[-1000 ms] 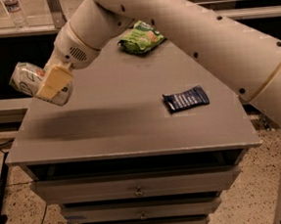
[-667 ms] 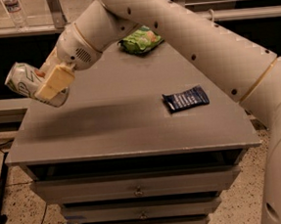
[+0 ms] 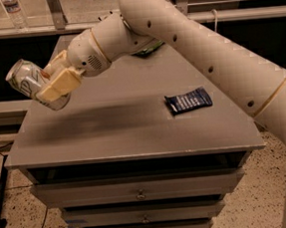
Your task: Place 7up can upright
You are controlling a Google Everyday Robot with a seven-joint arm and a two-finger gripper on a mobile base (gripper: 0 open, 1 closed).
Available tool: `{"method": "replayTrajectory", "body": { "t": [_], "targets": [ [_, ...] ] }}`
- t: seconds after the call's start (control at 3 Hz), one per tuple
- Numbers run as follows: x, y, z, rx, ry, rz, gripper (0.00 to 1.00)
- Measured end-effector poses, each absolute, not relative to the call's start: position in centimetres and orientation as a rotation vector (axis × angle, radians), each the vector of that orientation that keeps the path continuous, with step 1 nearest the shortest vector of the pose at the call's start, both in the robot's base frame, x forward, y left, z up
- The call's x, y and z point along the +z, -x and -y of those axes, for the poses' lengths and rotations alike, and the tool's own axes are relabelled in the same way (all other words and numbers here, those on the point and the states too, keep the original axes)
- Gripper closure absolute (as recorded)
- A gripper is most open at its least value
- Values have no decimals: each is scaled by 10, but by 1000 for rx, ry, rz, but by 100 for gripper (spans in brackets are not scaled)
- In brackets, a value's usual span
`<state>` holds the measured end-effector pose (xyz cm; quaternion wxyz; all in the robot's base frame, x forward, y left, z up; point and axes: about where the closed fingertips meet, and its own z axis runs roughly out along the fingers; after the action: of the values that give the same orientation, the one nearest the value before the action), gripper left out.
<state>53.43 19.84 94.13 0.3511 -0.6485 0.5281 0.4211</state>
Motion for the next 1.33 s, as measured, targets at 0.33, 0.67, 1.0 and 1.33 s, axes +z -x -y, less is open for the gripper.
{"method": "replayTrajectory", "body": {
  "t": [0.33, 0.67, 1.0, 1.33],
  "targets": [
    [941, -536, -195, 1145, 1570, -1365, 100],
    [941, -535, -196, 1191, 1501, -1340, 100],
    [940, -536, -201, 1257, 1480, -1269, 100],
    [940, -536, -201, 1258, 1481, -1268, 100]
  ]
}}
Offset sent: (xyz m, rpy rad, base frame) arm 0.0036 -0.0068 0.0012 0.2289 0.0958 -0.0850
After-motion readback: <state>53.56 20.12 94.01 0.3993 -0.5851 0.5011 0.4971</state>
